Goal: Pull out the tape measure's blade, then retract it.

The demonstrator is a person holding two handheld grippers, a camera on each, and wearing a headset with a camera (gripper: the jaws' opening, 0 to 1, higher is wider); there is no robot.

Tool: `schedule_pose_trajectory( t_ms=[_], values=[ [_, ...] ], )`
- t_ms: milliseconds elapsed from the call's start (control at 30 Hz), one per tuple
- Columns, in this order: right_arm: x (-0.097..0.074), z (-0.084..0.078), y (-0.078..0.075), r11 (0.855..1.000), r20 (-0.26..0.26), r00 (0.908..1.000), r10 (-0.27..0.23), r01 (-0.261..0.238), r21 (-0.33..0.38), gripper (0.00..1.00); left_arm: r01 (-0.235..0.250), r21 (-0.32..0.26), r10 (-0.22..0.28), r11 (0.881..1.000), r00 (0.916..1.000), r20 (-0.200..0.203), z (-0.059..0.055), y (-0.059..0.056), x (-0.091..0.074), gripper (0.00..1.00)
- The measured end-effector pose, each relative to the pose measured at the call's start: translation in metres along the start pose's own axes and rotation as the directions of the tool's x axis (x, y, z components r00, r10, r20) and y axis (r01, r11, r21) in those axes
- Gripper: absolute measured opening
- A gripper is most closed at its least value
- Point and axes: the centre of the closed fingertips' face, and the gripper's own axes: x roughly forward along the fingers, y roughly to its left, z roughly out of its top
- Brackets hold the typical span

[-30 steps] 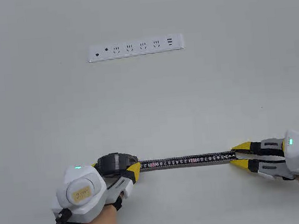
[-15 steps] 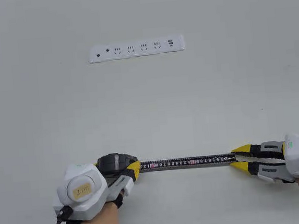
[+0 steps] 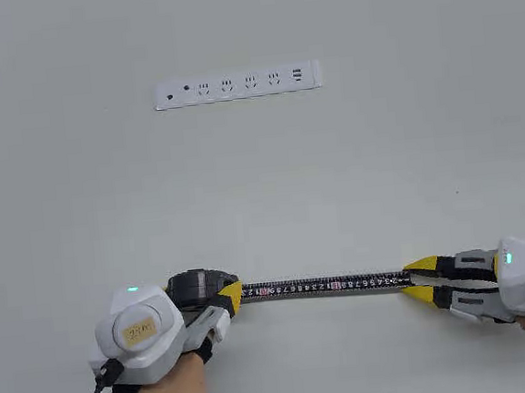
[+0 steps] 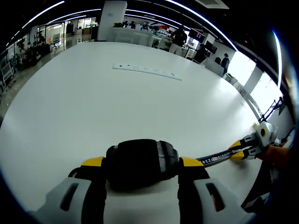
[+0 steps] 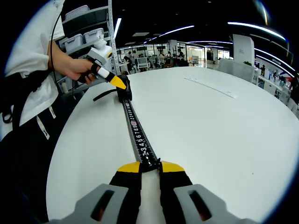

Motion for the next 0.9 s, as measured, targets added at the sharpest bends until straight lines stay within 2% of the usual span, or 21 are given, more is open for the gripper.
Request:
schedule_pose_trajectory(
  t_ms=[900],
  values=[
    [0.026,0.018,0.010,0.999,0.026,0.9985,0.048,-0.048,-0.016,0.12,0.006,0.007,-0.006,1.000,1.0000,0.003,0.000,0.000,0.001,0.58]
  ],
)
